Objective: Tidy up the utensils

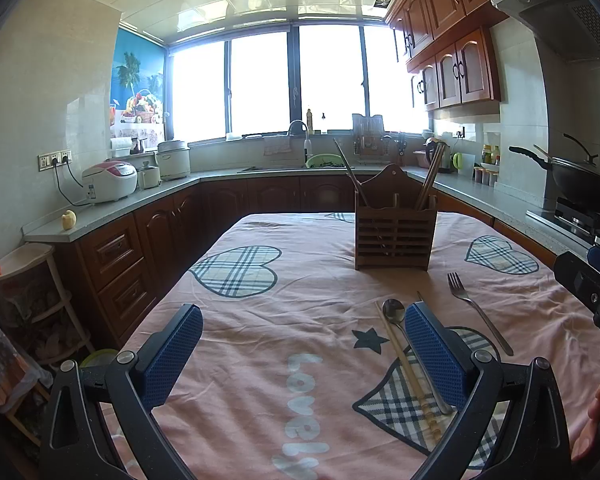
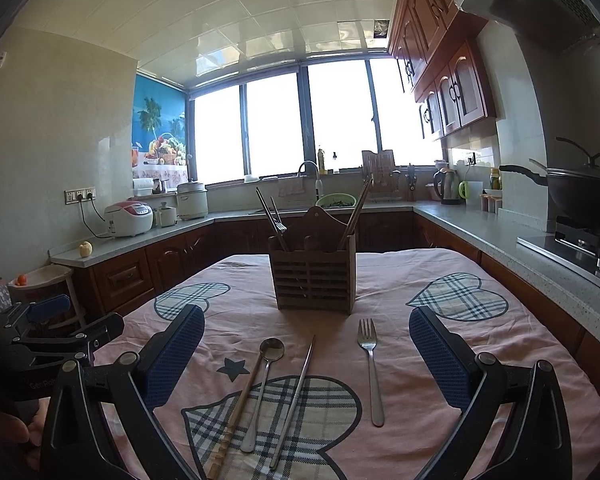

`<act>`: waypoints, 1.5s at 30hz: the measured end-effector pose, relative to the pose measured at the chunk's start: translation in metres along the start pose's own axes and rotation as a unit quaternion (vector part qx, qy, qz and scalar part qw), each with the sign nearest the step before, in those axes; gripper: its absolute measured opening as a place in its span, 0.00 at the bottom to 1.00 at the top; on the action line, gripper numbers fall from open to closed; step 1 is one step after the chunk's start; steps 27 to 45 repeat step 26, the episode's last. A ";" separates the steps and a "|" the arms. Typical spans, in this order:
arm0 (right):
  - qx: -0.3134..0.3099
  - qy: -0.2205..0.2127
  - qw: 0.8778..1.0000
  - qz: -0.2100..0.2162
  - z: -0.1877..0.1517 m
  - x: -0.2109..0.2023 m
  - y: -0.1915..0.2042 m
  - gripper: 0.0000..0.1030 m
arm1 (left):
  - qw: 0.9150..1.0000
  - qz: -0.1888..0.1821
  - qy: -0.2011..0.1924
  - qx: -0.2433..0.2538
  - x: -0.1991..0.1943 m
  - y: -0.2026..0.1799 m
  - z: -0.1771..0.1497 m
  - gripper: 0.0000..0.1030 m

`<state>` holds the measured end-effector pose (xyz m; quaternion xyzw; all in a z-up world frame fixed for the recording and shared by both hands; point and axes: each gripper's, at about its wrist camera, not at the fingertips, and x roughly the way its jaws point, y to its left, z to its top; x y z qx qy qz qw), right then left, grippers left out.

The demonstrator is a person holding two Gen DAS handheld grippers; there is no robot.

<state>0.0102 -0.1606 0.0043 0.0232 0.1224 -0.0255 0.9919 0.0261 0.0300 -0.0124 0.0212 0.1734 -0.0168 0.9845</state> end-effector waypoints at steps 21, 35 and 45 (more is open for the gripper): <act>0.007 0.003 1.000 -0.004 0.000 0.004 -0.006 1.00 | 1.000 -0.003 0.001 -0.002 0.002 -0.002 0.008 0.99; 0.011 0.011 1.000 -0.004 0.000 0.011 -0.011 1.00 | 1.000 -0.006 0.002 0.001 0.005 -0.005 0.012 0.99; 0.011 0.011 1.000 -0.004 0.000 0.011 -0.011 1.00 | 1.000 -0.006 0.002 0.001 0.005 -0.005 0.012 0.99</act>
